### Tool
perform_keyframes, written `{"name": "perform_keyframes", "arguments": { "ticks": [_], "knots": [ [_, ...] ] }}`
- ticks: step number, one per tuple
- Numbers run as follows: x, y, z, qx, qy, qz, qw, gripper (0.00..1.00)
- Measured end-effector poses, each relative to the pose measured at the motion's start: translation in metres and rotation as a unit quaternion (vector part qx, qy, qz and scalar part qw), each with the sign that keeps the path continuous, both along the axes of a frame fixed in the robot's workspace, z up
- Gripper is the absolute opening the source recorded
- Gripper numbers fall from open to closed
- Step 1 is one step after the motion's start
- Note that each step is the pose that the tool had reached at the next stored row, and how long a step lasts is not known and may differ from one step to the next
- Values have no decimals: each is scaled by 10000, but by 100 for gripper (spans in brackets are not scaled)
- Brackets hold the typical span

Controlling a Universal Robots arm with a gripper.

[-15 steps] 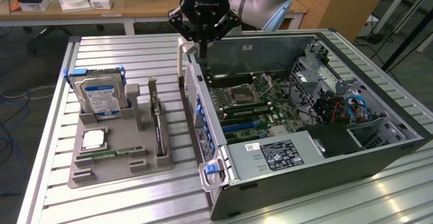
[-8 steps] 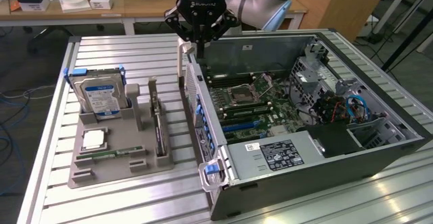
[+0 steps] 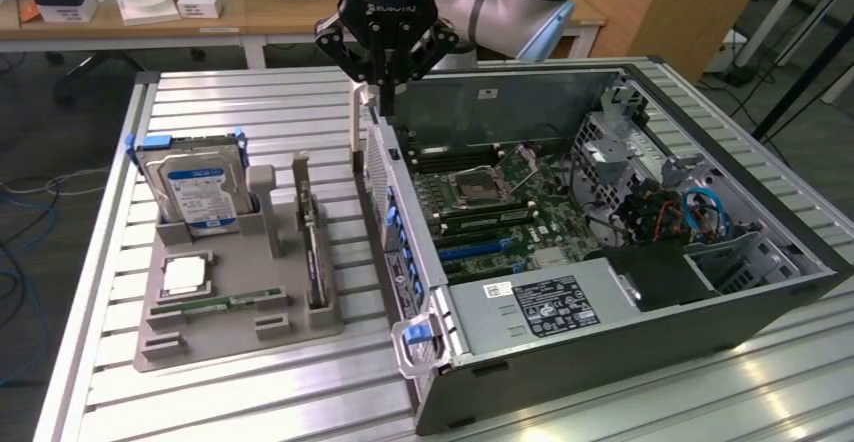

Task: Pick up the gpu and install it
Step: 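Reach for the gpu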

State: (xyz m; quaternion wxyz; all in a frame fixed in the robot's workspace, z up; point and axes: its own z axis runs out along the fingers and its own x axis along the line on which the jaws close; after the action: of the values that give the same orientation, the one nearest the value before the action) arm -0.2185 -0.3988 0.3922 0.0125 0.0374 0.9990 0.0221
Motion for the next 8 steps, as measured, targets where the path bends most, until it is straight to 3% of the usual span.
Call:
{"name": "perform_keyframes", "arguments": {
  "ticks": [8],
  "knots": [
    [-72,0,-1,0,0,0,10000,11]
  ]
}}
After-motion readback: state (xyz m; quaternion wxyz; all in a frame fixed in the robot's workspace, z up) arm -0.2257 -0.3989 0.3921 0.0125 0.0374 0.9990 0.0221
